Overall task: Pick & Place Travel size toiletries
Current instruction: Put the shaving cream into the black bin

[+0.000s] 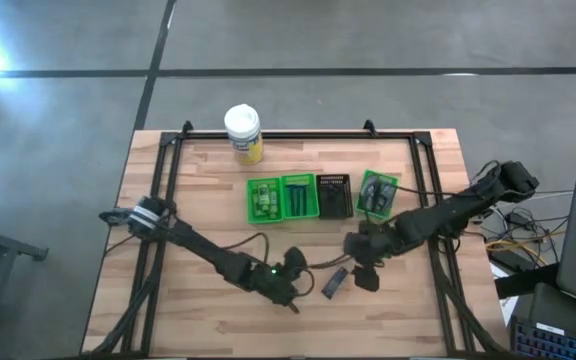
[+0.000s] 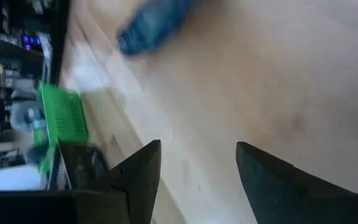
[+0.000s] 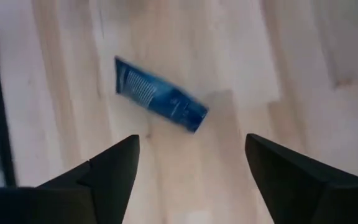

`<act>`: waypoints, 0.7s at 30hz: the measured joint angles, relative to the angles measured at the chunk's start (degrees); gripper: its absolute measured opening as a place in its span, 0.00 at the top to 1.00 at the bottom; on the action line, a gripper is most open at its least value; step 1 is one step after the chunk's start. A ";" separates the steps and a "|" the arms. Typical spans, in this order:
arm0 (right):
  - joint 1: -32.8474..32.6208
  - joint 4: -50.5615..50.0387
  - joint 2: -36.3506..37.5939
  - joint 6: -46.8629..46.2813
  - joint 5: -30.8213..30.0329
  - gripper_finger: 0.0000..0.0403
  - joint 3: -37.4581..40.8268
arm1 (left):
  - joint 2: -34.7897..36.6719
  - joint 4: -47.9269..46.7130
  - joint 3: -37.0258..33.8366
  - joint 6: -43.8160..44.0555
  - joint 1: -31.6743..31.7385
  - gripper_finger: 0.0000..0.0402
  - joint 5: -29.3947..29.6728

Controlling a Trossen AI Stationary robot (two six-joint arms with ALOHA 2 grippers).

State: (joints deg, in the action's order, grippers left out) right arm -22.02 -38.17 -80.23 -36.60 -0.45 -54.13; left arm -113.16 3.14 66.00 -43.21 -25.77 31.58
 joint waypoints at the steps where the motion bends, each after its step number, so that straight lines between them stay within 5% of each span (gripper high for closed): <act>1: -0.96 0.00 0.00 -2.30 0.00 0.28 0.32 | -0.25 0.31 0.80 0.11 0.06 0.47 -1.01; 5: -4.89 1.51 -1.27 -4.41 -1.95 0.29 0.74 | -0.26 0.24 1.52 3.09 0.10 0.47 -2.56; 11: -9.34 1.67 -4.70 15.78 -11.28 0.34 0.63 | 2.73 -6.93 1.04 17.00 0.09 0.47 -1.55; 21: -8.68 2.08 -10.16 28.63 -10.41 0.38 -0.47 | 8.94 -14.80 0.17 41.10 -0.71 0.47 -1.45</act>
State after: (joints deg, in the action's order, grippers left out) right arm -30.70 -36.09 -90.39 -7.98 -10.86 -54.60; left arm -104.22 -11.66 66.17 -2.11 -26.48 30.13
